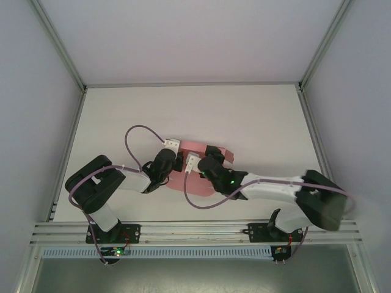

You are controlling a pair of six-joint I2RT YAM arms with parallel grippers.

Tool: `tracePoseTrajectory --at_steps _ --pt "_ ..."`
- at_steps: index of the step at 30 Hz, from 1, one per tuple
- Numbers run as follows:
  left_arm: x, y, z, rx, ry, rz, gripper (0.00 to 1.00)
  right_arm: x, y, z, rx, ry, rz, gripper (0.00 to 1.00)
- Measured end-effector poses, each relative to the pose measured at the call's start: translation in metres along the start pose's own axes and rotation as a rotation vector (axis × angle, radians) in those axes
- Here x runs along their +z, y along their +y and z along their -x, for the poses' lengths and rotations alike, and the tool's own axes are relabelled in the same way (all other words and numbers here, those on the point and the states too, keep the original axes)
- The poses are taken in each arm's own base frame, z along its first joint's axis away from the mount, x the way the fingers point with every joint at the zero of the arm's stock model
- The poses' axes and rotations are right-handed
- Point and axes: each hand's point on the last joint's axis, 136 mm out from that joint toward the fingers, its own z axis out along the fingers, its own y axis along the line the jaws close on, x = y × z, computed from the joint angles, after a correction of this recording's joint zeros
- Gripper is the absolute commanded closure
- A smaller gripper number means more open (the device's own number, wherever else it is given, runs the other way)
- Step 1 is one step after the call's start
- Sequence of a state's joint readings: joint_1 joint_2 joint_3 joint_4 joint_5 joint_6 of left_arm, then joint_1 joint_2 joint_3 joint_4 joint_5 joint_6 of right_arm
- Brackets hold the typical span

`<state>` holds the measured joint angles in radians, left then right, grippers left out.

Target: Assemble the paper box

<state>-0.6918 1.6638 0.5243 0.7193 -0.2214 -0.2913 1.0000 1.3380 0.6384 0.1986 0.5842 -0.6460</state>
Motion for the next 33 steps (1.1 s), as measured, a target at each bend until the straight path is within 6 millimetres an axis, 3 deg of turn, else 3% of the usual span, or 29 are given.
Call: tracePoseTrajectory --at_steps 2,6,10,13,15,21,25,28,33 --pt "0.001 -0.004 0.002 -0.001 -0.002 -0.017 1.00 -0.018 -0.022 0.015 0.114 -0.100 0.020 0.18" --pt "0.001 -0.015 0.001 0.000 0.016 -0.090 1.00 -0.046 -0.086 0.025 0.398 -0.262 -0.006 0.14" --pt "-0.001 -0.027 0.001 -0.011 0.032 -0.196 1.00 -0.039 -0.148 -0.009 0.699 -0.226 -0.059 0.17" --pt "-0.005 -0.039 0.005 -0.018 0.033 -0.286 1.00 -0.018 -0.165 -0.042 0.845 -0.109 -0.045 0.21" --pt "-0.010 -0.047 0.010 -0.019 0.031 -0.342 1.00 -0.001 -0.157 -0.053 0.891 -0.036 0.016 0.22" --pt "-0.022 -0.069 0.035 -0.017 -0.012 -0.458 1.00 0.049 -0.084 -0.064 0.922 0.155 0.310 0.27" --pt "-0.022 -0.069 0.042 -0.036 -0.026 -0.451 1.00 0.059 -0.047 -0.065 0.936 0.212 0.475 0.30" --pt "-0.016 -0.066 0.053 -0.055 -0.034 -0.413 1.00 0.059 -0.036 -0.053 0.946 0.188 0.565 0.31" --pt "0.001 -0.057 0.066 -0.101 -0.032 -0.324 1.00 0.070 -0.038 -0.038 0.964 0.120 0.595 0.33"
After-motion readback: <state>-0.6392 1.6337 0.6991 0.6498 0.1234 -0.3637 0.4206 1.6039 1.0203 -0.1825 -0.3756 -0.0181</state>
